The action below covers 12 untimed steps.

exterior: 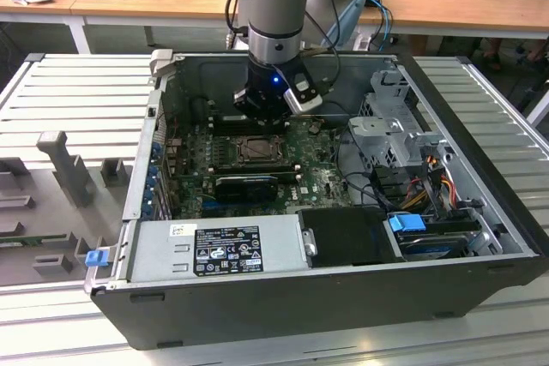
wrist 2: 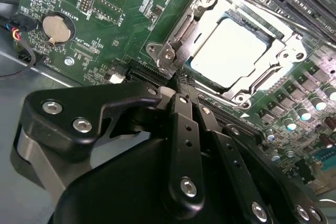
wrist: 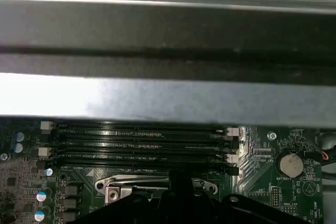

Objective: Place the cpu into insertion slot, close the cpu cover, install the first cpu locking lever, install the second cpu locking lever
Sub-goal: 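Install the second cpu locking lever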

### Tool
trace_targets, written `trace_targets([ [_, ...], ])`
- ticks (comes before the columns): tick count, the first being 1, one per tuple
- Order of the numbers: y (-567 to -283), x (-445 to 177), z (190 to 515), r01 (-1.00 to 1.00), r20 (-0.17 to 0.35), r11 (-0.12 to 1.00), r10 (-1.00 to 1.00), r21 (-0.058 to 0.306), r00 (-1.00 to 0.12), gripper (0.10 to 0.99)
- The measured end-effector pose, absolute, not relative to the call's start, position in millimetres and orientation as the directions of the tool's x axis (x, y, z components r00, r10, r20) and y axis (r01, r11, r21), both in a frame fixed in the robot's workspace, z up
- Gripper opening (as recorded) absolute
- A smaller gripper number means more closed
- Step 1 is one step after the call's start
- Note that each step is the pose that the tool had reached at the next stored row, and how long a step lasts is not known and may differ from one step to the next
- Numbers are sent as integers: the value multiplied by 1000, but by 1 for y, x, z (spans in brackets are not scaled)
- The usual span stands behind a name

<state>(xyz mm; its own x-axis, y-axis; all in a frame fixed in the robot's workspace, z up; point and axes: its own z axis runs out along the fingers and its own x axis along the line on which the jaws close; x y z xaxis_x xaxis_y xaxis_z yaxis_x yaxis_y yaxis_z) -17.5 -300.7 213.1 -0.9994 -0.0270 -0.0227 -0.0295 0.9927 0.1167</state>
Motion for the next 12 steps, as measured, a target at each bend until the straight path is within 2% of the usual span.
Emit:
trace_targets([
  [12,-302,-17,251,-24,-23,993,-22,117,-1000,106],
])
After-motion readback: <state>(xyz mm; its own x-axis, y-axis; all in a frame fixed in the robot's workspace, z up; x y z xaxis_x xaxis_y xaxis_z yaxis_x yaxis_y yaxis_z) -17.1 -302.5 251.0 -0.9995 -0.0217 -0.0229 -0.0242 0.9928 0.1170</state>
